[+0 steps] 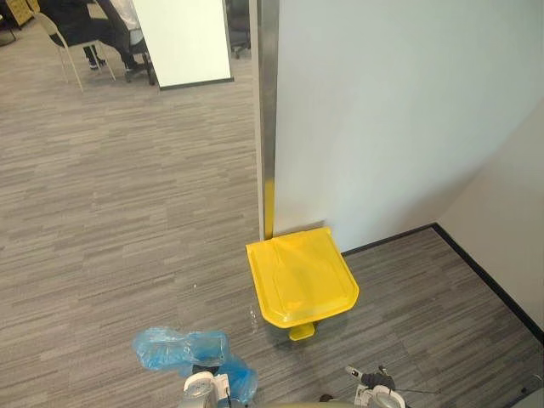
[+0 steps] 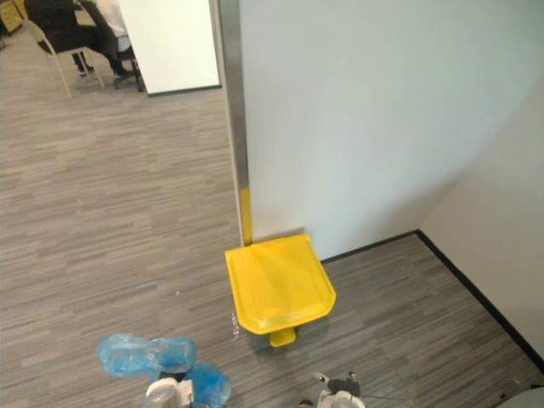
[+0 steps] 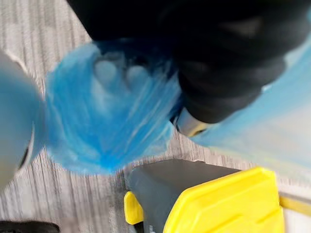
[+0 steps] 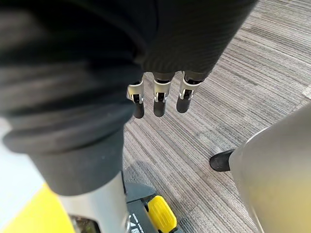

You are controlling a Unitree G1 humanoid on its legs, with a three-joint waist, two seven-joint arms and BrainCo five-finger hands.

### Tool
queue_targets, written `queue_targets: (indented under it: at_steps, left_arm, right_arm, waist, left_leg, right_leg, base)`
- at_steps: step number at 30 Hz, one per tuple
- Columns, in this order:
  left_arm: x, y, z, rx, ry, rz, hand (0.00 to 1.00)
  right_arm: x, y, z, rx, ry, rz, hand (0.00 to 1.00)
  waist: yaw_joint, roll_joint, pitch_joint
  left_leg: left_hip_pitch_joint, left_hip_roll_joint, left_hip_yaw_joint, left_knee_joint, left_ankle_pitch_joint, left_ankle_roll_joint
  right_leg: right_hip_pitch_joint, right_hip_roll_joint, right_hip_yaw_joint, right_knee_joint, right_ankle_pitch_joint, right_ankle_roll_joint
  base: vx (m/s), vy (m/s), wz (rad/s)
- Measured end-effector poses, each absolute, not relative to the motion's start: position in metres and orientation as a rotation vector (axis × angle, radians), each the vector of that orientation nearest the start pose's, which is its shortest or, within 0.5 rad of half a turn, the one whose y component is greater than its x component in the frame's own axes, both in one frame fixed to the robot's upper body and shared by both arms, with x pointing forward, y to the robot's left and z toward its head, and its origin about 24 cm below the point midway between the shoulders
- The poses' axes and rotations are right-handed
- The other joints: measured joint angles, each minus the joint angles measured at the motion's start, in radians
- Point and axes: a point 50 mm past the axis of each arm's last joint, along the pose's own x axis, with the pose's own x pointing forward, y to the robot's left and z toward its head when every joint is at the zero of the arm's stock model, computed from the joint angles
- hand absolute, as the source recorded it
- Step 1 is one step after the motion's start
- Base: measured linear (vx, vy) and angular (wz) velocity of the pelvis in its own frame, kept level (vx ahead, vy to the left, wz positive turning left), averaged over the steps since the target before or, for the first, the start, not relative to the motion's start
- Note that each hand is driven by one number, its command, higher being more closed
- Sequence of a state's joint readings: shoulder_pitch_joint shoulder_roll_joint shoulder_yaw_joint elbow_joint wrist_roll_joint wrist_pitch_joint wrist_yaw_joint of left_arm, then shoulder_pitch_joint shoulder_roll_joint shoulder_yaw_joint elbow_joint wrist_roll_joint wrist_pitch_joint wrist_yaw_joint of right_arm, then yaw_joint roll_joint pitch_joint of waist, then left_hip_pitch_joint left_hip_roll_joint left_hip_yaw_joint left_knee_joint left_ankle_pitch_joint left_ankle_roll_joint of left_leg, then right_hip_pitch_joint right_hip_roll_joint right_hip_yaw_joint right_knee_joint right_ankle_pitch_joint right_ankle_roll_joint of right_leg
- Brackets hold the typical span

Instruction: Gather rubbish on tea table into small bin, then transfer packed bag to large trash can.

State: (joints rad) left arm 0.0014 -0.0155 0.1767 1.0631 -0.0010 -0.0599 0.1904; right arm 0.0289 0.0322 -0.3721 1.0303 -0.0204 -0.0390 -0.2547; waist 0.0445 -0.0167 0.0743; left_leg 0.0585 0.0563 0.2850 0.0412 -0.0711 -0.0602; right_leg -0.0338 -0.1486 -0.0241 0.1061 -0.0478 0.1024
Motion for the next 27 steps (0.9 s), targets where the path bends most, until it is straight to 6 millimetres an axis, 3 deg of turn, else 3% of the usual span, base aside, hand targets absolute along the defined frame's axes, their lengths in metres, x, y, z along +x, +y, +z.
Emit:
queue_targets:
  at_steps: [5,8,10,11,12,13,14,16,18,19,22,27]
  left_arm:
    - [0.126,0.175,-0.155,-0.005,1.012,0.328,1.00]
    - [0.135,0.177,-0.152,0.000,0.986,0.327,1.00]
    - [0.139,0.177,-0.151,-0.007,0.979,0.331,1.00]
    - [0.140,0.178,-0.150,-0.006,0.980,0.337,1.00]
    - [0.143,0.178,-0.150,0.003,0.974,0.332,1.00]
    - [0.143,0.179,-0.149,0.008,0.972,0.330,1.00]
    - [0.146,0.182,-0.149,0.018,0.973,0.330,1.00]
    - [0.150,0.181,-0.147,0.015,0.963,0.327,1.00]
    - [0.153,0.178,-0.147,0.005,0.958,0.326,1.00]
    - [0.160,0.168,-0.145,-0.025,0.948,0.312,1.00]
    - [0.164,0.159,-0.144,-0.050,0.943,0.299,1.00]
    - [0.170,0.155,-0.142,-0.060,0.929,0.278,1.00]
  right_arm:
    - [0.110,-0.195,-0.156,0.065,1.044,-0.552,0.00]
    - [0.104,-0.193,-0.158,0.069,1.061,-0.551,0.00]
    - [0.105,-0.195,-0.157,0.073,1.053,-0.558,0.00]
    - [0.114,-0.200,-0.153,0.072,1.018,-0.566,0.00]
    - [0.114,-0.202,-0.153,0.072,1.017,-0.569,0.00]
    - [0.116,-0.201,-0.153,0.073,1.011,-0.568,0.00]
    - [0.124,-0.197,-0.151,0.084,0.990,-0.559,0.00]
    - [0.126,-0.196,-0.150,0.088,0.983,-0.561,0.00]
    - [0.124,-0.197,-0.150,0.089,0.988,-0.569,0.00]
    - [0.128,-0.206,-0.148,0.099,0.970,-0.609,0.00]
    - [0.135,-0.211,-0.144,0.125,0.941,-0.648,0.00]
    - [0.135,-0.207,-0.145,0.139,0.948,-0.647,0.00]
  waist:
    - [0.001,-0.007,0.009]
    - [0.002,-0.036,0.047]
    - [-0.001,-0.033,0.062]
    - [-0.008,-0.018,0.083]
    - [-0.004,-0.015,0.092]
    - [-0.003,-0.017,0.096]
    - [0.000,-0.031,0.107]
    - [0.000,-0.050,0.121]
    - [0.000,-0.063,0.129]
    - [0.001,-0.024,0.158]
    - [0.006,0.014,0.182]
    - [0.012,0.010,0.182]
  left_leg:
    - [-0.001,0.002,0.020,0.044,-0.036,0.004]
    - [-0.008,-0.007,-0.024,0.162,-0.143,0.024]
    - [0.014,-0.017,-0.053,0.167,-0.160,0.043]
    - [0.032,0.004,-0.060,0.196,-0.183,0.054]
    - [0.031,0.029,-0.079,0.241,-0.216,0.054]
    - [0.032,0.035,-0.081,0.252,-0.224,0.055]
    - [0.037,0.051,-0.089,0.281,-0.256,0.047]
    - [0.044,0.050,-0.104,0.331,-0.302,0.030]
    - [0.048,0.034,-0.134,0.385,-0.343,0.012]
    - [0.055,0.044,-0.187,0.434,-0.371,-0.006]
    - [0.071,0.044,-0.213,0.432,-0.365,-0.002]
    - [0.078,0.058,-0.210,0.438,-0.353,0.003]
  right_leg:
    - [-0.001,0.003,0.020,0.021,-0.008,0.003]
    - [-0.009,-0.045,-0.006,0.204,-0.107,0.028]
    - [-0.080,-0.054,-0.026,0.390,-0.103,0.029]
    - [-0.171,-0.038,-0.033,0.519,-0.127,0.008]
    - [-0.218,-0.003,-0.045,0.516,-0.142,-0.019]
    - [-0.236,0.007,-0.050,0.512,-0.139,-0.022]
    - [-0.301,0.051,-0.062,0.413,-0.096,-0.028]
    - [-0.314,0.072,-0.074,0.284,-0.056,-0.019]
    - [-0.302,0.071,-0.054,0.257,-0.072,0.006]
    - [-0.289,0.067,-0.072,0.324,-0.118,0.030]
    - [-0.303,0.060,-0.088,0.407,-0.177,-0.002]
    - [-0.285,0.055,-0.126,0.405,-0.178,-0.024]
  base:
    - [0.07,0.022,-0.14]
    - [0.05,0.026,0.26]
    - [0.02,0.037,0.22]
    - [0.07,0.041,0.11]
    - [0.11,0.032,0.10]
    - [0.21,-0.015,0.13]
    - [0.19,-0.033,0.14]
    - [0.28,-0.120,0.40]
    - [0.36,-0.169,0.54]
    - [0.28,-0.088,0.42]
    - [0.28,-0.105,0.31]
    - [0.08,-0.062,0.01]
